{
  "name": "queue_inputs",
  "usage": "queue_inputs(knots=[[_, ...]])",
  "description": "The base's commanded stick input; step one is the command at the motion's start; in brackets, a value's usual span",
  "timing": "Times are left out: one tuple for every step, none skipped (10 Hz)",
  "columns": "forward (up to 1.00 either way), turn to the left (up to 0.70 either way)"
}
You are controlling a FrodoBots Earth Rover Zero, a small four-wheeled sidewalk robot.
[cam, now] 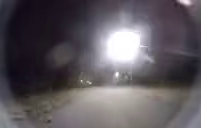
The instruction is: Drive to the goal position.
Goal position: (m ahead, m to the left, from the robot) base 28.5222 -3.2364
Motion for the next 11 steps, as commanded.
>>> queue_inputs(knots=[[1.00,0.00],[1.00,0.00],[1.00,-0.01],[1.00,-0.01],[1.00,-0.02],[1.00,-0.03],[1.00,-0.04],[1.00,-0.04],[1.00,-0.03],[1.00,-0.03],[1.00,-0.03]])
